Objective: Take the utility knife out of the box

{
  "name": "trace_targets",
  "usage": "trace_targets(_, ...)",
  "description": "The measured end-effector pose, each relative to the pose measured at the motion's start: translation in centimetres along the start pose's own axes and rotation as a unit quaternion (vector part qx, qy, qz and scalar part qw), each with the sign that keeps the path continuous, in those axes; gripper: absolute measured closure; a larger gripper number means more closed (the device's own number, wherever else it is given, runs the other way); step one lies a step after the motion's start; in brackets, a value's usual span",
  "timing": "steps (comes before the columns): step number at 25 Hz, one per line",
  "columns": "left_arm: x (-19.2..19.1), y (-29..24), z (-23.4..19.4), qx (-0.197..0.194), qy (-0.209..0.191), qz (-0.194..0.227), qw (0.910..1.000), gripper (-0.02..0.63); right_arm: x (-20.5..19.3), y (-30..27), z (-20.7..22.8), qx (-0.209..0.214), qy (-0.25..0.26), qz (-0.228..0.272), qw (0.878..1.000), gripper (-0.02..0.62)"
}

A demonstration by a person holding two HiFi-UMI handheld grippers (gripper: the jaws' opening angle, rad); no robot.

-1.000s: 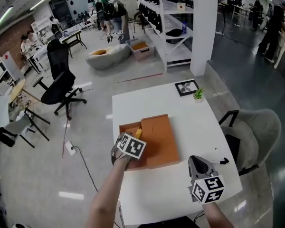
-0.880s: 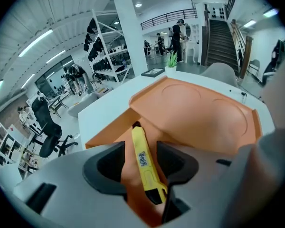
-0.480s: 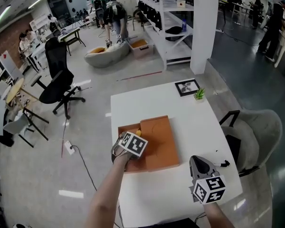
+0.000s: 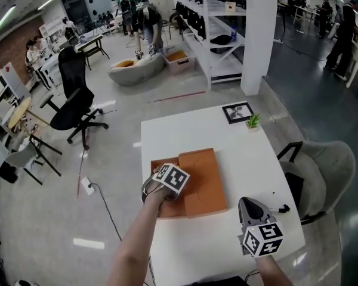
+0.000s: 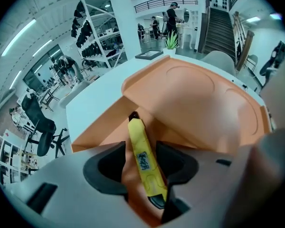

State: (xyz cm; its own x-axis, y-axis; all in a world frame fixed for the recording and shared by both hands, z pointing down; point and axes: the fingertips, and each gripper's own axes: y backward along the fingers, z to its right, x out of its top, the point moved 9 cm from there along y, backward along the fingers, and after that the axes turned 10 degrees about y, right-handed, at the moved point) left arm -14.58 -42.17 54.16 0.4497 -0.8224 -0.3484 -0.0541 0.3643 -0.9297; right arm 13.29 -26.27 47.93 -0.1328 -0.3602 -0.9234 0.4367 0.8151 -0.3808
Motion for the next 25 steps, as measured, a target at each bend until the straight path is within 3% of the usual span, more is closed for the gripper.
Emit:
trace_targets(5,0.3,-0.1,-0.1,-0.018,-0.002,-0.018,0.9997,0.423,0.2,0.2,-0.2,-0.003,0.000,-0.001,1.000,0.594)
trace_targets(7,0.3,-0.2,0.0,-0.028,-0.006,-0.023,0.9993,0.471,0.0,0.1,-0.4,-0.004,0.000,-0.002,1.000,0.594)
trace_targets(9,0.2,-0.3,0.0,-0.030,-0.008,-0.024,0.9993,0.474,-0.1,-0.1,-0.6,-0.003,0.000,-0.003,1.000,0.594)
trace_targets(17,-0.1,0.1,0.4,-0.012,-0.031,-0.005,0.9994,0.482,0.1,0.0,-1.2,0.001,0.001,-0.006,1.000,0.594)
trace_targets(25,-0.4,0.0,0.7,0.005,-0.014,0.002,0.9999,0.490,-0.1,-0.2,-1.3,0.003,0.001,-0.008,1.000,0.594)
